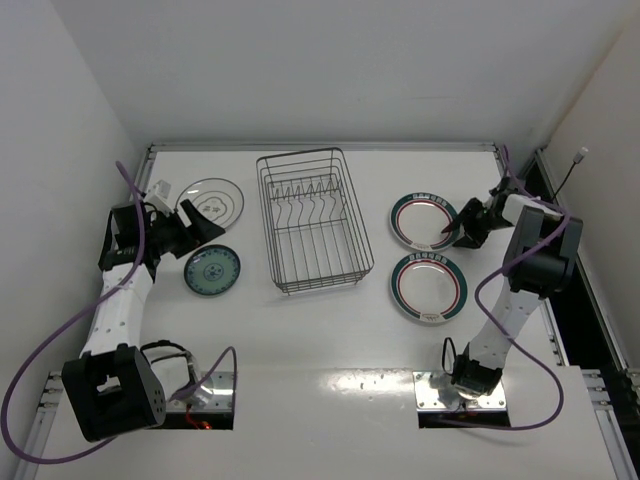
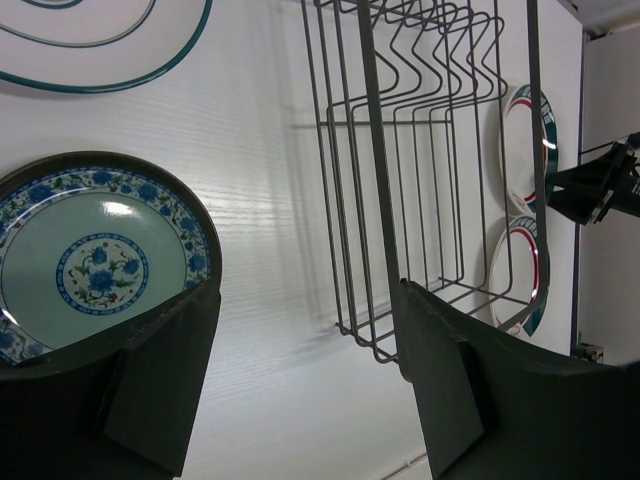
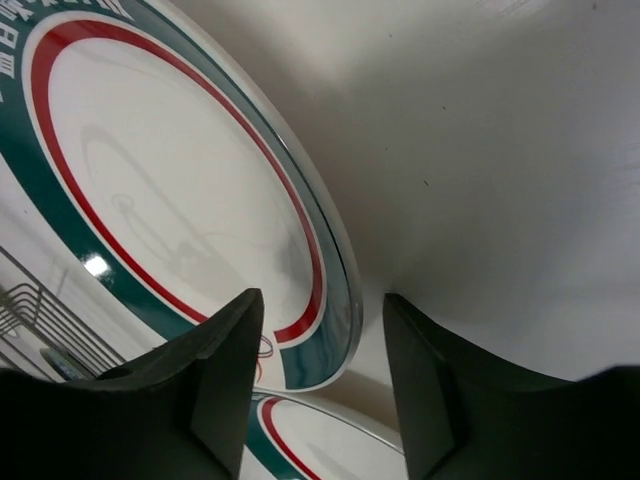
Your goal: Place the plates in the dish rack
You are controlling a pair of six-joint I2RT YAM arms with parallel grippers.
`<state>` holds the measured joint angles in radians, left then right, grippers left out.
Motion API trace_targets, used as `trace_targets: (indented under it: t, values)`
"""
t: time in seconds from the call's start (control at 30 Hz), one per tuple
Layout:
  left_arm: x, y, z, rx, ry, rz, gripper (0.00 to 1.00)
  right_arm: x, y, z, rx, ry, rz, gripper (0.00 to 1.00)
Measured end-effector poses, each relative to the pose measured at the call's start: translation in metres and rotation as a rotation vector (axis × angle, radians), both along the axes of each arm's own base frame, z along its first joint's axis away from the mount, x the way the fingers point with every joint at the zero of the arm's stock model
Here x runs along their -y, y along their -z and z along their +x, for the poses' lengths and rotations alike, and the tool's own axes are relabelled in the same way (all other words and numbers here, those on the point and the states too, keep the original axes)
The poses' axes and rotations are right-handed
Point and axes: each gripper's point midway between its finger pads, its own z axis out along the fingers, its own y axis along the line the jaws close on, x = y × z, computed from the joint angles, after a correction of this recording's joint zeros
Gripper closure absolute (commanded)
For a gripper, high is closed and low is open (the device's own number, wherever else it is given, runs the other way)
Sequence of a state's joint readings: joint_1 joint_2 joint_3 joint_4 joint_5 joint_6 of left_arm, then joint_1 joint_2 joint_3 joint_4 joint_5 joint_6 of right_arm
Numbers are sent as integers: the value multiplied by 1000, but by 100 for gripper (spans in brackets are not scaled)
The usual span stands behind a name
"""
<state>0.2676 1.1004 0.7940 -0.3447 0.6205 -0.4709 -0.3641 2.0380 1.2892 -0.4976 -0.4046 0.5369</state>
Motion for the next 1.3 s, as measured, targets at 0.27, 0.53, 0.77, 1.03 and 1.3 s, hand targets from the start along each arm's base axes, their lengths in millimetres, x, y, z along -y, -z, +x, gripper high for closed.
trace_targets:
  t: [0.27,0.53,0.77,1.03,1.3]
  values:
    - [-1,1,0,-5,-3,2,31,-13,-2,11,48,-23,72,100]
    - [-1,2,-1,-8,-6,3,31,-16,-39,23,140,-28,66,100]
    - [-1,7,0,-26,-6,-2,31,-21,-184,61,442,-40,-234,100]
    - [-1,9,0,-35,-6,-4,31,-102,-311,52,738,-137,-435,100]
    - [-1,9,0,-35,-6,-4,31,-171,-294,51,704,-277,-579,100]
